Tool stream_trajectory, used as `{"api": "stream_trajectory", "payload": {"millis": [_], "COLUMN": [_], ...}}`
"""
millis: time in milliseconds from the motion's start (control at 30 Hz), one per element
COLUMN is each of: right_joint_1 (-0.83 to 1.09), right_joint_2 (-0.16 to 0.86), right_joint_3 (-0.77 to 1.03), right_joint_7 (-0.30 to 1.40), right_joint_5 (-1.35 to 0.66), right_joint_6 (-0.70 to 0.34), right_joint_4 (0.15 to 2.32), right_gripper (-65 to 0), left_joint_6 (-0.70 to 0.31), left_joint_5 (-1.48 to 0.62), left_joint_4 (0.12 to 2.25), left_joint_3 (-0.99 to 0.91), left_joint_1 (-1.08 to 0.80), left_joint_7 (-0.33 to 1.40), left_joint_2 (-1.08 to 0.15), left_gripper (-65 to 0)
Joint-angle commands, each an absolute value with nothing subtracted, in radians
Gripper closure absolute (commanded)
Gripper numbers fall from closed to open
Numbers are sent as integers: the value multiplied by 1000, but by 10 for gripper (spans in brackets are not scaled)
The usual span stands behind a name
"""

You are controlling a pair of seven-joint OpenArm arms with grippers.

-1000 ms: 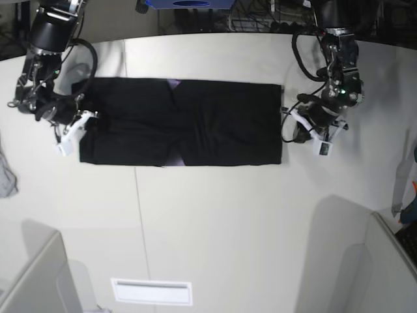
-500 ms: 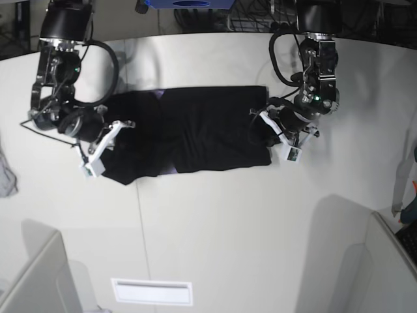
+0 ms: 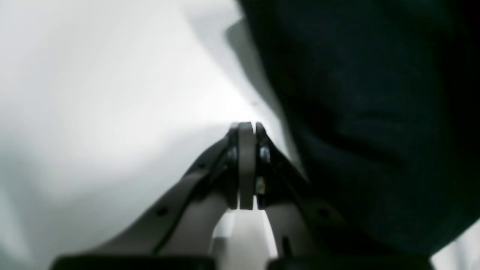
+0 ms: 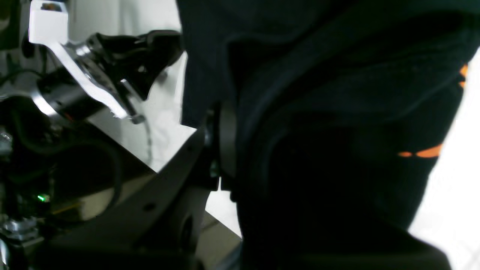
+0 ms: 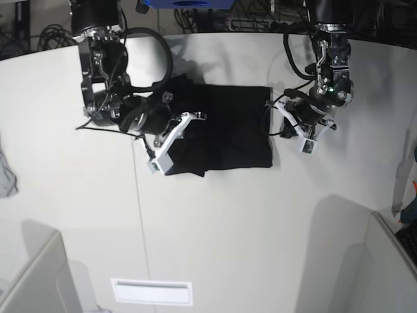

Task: Fold the T-shirt properly
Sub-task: 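Grasp the bundle with both grippers and fold it over again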

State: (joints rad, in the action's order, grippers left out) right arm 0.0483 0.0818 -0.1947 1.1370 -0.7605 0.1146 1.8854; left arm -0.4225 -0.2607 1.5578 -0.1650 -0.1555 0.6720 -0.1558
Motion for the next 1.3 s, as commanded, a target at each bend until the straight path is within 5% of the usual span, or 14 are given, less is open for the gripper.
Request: {"api": "stream_trajectory", "payload": {"millis": [0, 1033, 1267], "right_joint_1": [24, -38, -41], "right_joint_2": [71, -33, -35], "right_joint_3": [-199, -282, -278], "right_joint_7": [1121, 897, 895], "right_joint_5": [-782, -780, -782], "right_joint_6": [113, 147, 147], "right_joint_4": [1903, 1641, 1639], "right_gripper": [0, 0, 0], "left_joint_6": [-421, -421, -426], "left_joint_5": [-255, -257, -262], "left_joint_4": [1569, 1580, 1692], "left_joint_3": [-168, -171, -366], "left_joint_1": [-154, -182, -268], "left_joint_7": [673, 673, 674], "left_joint_2": [-163, -166, -173], "left_gripper": [0, 0, 0]}}
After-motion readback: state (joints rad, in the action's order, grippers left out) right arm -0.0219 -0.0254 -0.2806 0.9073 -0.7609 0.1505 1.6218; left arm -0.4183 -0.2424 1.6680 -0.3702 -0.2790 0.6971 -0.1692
